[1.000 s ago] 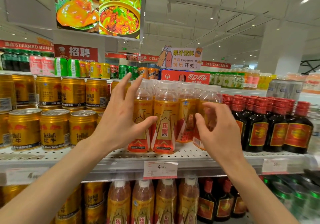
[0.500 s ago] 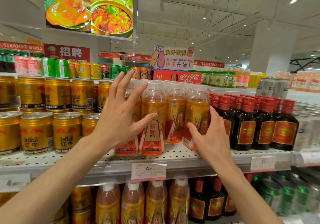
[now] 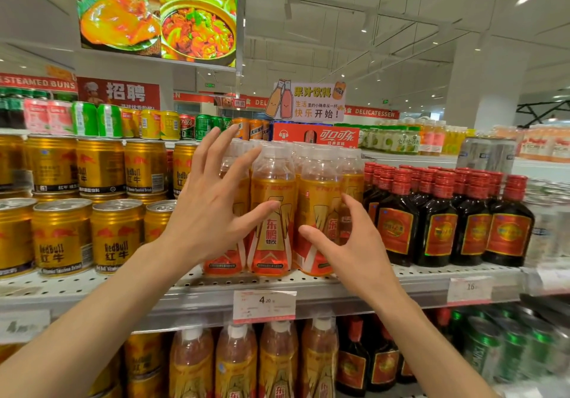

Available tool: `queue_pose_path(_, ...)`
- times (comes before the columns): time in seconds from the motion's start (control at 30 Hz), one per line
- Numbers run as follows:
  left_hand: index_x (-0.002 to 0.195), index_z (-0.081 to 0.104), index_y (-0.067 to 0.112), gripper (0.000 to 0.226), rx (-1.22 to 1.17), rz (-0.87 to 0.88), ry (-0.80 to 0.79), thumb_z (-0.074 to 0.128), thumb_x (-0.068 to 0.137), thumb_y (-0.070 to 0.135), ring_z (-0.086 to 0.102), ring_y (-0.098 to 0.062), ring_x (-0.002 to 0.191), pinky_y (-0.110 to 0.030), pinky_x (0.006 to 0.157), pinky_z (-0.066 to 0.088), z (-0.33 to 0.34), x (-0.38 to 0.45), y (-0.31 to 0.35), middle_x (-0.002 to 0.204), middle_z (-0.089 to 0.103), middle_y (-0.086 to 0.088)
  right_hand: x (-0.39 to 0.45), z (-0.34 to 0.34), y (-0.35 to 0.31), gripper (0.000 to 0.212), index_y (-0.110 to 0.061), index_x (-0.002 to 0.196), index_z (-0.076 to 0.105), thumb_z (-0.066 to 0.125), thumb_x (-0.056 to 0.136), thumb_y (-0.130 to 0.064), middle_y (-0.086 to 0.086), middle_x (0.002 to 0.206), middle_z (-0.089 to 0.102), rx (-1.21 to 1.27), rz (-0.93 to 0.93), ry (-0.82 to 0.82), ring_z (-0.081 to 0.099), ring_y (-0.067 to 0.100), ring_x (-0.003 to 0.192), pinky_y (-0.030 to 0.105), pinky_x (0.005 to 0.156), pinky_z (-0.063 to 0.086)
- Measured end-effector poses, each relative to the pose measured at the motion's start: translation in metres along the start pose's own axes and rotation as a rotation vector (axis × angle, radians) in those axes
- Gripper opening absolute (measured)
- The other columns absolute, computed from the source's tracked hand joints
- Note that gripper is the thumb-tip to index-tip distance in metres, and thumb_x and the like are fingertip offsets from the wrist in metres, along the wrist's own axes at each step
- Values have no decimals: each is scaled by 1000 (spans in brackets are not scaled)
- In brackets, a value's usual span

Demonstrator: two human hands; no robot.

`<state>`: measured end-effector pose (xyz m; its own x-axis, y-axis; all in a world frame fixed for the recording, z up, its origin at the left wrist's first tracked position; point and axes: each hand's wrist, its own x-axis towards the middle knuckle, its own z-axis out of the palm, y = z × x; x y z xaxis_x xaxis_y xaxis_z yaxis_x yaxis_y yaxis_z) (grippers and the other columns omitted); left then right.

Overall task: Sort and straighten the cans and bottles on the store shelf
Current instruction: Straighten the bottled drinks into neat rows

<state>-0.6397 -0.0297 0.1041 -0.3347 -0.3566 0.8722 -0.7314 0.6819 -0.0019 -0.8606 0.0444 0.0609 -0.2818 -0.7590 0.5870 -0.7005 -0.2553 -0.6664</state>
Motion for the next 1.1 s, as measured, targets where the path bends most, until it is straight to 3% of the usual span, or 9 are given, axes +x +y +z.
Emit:
queue_pose_path(0.2,152,36,31,80,-11,6,-8,47,85,74,-5,-23,154,-49,123,10,0,-1,0,167,6,-3,6,-15,11,84,-43,152,29,64,80,-69,-12,150,48,133,58,-160,48,8,134,43,110,46)
queue_pose_path(0.27,151,36,30,80,-21,9,-7,48,86,73,-6,-23,154,-48,123,9,0,-1,0,167,6,-3,4,-14,9,83,-40,154,28,65,83,-65,-15,147,49,129,40,-150,48,6,134,35,110,44)
queue_pose_path(0.43,151,36,29,80,-27,6,-11,48,85,73,-7,-23,154,-46,122,5,1,-1,0,167,4,-3,-2,-8,7,76,-41,149,29,66,86,-59,-43,114,38,87,26,-108,44,-24,101,5,81,36)
queue_pose_path(0.5,151,35,30,80,-33,1,-13,48,85,73,-9,-23,154,-47,122,5,2,-2,1,167,2,-3,-3,-7,8,75,-42,148,29,66,85,-60,-45,111,35,78,31,-101,44,-24,99,1,75,35)
queue_pose_path(0.6,154,29,31,83,-78,-12,-7,52,85,72,-12,-21,154,-47,121,4,0,-3,4,168,-5,-2,-3,-8,8,81,-41,149,27,66,82,-63,-41,118,40,85,30,-114,49,-14,106,8,86,39)
queue_pose_path(0.67,158,17,30,93,-170,-61,-1,61,85,66,-10,-18,154,-46,122,9,-2,-11,7,167,-12,1,-3,-13,8,87,-41,152,24,64,80,-68,-32,131,38,82,34,-154,45,-4,122,23,103,41)
queue_pose_path(0.73,159,1,30,106,-305,-186,-7,67,82,60,-5,-12,154,-42,122,15,-4,-26,12,166,-16,8,-5,-18,11,88,-41,155,22,62,81,-68,-32,135,32,81,41,-215,39,-1,132,28,110,36)
queue_pose_path(0.87,153,-17,43,119,-562,-464,-59,70,75,63,13,-7,152,-43,122,23,-1,-56,17,167,-1,15,-11,-16,17,90,-29,160,19,63,87,-58,-23,148,35,60,43,-247,32,-3,136,23,110,28)
queue_pose_path(1.1,150,-13,51,124,-644,-577,-120,71,63,79,37,-10,144,-48,116,36,11,-62,12,164,23,11,-5,-6,17,96,-28,159,21,64,83,-66,-12,159,37,27,42,-210,39,7,141,37,117,35)
